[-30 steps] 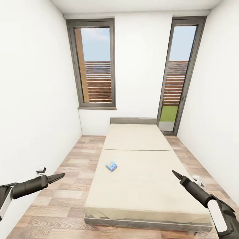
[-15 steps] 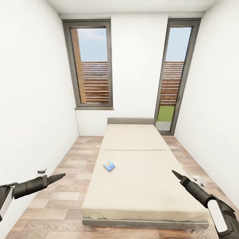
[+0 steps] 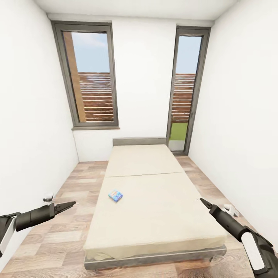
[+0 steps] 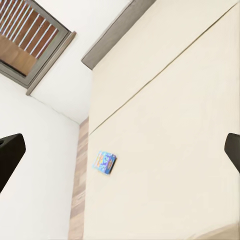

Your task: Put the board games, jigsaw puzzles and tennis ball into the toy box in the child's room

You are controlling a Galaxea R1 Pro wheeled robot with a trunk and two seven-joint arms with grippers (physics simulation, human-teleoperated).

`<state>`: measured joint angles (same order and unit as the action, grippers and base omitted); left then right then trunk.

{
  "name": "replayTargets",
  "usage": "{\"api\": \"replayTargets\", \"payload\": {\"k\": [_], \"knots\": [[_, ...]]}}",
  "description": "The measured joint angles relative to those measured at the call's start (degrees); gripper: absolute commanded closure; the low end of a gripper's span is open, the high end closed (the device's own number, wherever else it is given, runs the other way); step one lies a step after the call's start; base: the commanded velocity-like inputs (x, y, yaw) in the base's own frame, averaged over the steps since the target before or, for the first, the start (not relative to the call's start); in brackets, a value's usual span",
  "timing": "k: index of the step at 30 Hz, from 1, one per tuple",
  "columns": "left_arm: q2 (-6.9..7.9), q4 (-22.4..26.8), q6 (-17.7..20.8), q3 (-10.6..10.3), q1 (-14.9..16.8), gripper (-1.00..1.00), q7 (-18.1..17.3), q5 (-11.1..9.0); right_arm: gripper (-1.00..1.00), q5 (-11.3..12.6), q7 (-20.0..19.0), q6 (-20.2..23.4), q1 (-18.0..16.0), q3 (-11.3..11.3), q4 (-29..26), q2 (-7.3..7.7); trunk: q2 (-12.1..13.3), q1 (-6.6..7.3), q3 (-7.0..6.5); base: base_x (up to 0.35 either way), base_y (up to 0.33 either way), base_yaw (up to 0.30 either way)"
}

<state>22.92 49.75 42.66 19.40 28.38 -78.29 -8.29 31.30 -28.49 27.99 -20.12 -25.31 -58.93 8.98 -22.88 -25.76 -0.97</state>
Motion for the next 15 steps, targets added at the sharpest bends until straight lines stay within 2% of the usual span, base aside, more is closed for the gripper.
{"api": "replayTargets", "payload": {"k": [9,15], "knots": [[-0.01,0.01,-0.04,0.02,-0.01,-1.0,0.12,-0.04,-1.0,-0.04,0.4,0.07,-0.05,0.17,-0.38,-0.04,0.0,0.0,-0.04,0.0,0.0,-0.025],[-0.06,0.02,-0.1,0.07,-0.03,-1.0,0.17,-0.06,-1.0,-0.06,0.58,0.08,-0.08,0.22,-0.53,-0.09,0.0,0.0,-0.04,0.0,0.0,0.179]]}}
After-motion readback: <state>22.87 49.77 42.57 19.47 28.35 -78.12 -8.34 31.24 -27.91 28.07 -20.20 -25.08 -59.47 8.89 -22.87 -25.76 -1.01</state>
